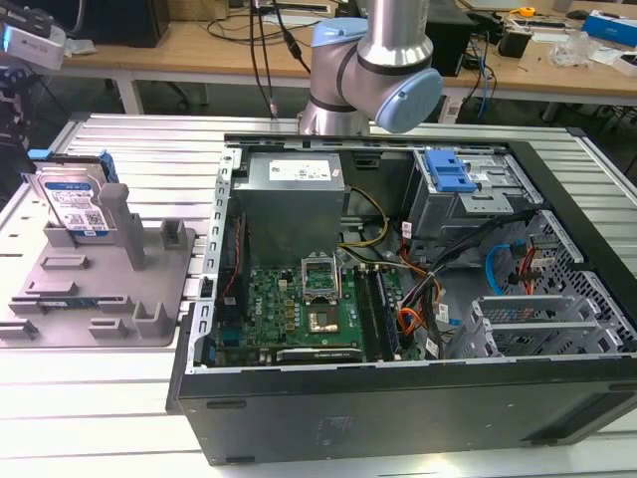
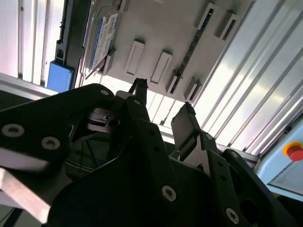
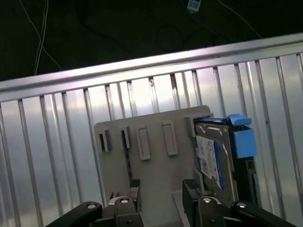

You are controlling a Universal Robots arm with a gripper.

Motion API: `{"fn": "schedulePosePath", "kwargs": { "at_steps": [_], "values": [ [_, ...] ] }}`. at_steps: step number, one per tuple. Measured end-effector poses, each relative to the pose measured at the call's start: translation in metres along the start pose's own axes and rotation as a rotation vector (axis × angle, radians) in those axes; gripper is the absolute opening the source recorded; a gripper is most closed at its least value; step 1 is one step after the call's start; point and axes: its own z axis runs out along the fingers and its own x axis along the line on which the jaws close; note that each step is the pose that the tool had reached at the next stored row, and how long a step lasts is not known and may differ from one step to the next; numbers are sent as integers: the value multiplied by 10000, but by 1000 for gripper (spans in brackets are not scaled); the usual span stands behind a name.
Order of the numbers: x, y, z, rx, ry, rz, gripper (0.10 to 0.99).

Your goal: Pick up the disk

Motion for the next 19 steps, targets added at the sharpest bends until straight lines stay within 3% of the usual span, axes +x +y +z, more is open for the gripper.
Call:
{"fn": "schedulePosePath", "kwargs": {
  "at_steps": [9,12,19],
  "values": [
    [-15,12,1,9,18,-132,482],
    [-93,81,3,9,21,-135,482],
    [-411,238,7,13,47,-148,482]
  ]
}}
